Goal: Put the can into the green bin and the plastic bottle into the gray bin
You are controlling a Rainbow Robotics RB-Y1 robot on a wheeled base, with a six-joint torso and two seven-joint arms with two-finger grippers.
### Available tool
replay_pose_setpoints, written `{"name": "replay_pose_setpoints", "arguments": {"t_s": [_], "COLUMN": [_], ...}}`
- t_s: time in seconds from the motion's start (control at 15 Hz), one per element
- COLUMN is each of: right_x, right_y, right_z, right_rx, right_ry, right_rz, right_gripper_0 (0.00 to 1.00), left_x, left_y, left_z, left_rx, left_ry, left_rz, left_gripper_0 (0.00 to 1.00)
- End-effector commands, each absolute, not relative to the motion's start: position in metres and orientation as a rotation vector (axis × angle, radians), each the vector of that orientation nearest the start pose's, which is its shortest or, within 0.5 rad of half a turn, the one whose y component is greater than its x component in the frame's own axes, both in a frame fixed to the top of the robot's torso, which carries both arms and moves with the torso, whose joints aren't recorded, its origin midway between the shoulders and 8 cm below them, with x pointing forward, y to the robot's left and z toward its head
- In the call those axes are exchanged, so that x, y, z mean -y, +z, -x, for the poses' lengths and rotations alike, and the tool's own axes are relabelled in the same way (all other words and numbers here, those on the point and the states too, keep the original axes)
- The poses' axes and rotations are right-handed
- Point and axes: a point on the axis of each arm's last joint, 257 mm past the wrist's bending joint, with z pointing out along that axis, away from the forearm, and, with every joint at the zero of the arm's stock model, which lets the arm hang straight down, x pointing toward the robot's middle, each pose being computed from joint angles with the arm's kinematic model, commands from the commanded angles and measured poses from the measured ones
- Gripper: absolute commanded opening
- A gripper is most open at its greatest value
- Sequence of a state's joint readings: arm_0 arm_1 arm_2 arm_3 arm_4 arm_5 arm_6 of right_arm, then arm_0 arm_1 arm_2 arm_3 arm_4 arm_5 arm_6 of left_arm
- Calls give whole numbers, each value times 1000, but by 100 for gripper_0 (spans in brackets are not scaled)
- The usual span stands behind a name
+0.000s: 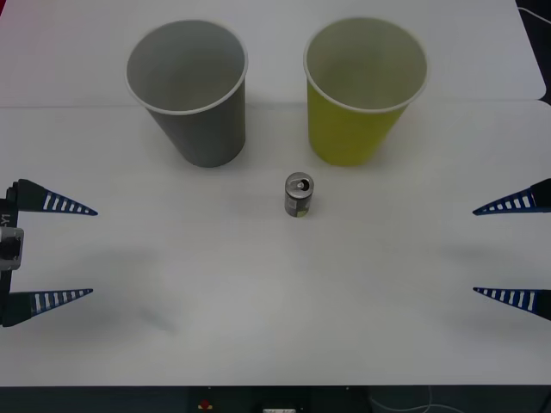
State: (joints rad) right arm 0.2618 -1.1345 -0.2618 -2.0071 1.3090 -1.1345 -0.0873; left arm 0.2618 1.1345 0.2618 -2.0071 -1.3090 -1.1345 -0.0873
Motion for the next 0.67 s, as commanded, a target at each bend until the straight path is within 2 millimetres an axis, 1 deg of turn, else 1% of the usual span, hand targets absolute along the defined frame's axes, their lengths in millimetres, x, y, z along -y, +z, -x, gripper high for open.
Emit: {"name": "replay_pose_setpoints", "arguments": {"t_s": [0.07, 0.13, 0.2, 0.33, 0.53, 0.67], "right_x": [289, 289, 292, 292, 289, 283], "right_y": [-167, -167, -161, -159, -163, -166], "right_z": [-342, -342, -343, -342, -342, -341], "right_rx": [-1603, -1605, -1601, -1600, -1602, -1598], "right_ry": [208, 211, 202, 209, 228, 269], "right_rz": [1618, 1615, 1602, 1597, 1565, 1520], "right_gripper_0": [100, 100, 100, 100, 100, 100], "left_x": [-286, -286, -286, -286, -286, -286], "left_y": [-167, -167, -167, -167, -167, -167], "left_z": [-341, -341, -341, -341, -341, -341], "left_rx": [-1444, -1444, -1444, -1444, -1444, -1444], "left_ry": [-118, -118, -118, -118, -118, -118], "left_rz": [-1762, -1762, -1762, -1762, -1762, -1762], "left_gripper_0": [100, 100, 100, 100, 100, 100]}}
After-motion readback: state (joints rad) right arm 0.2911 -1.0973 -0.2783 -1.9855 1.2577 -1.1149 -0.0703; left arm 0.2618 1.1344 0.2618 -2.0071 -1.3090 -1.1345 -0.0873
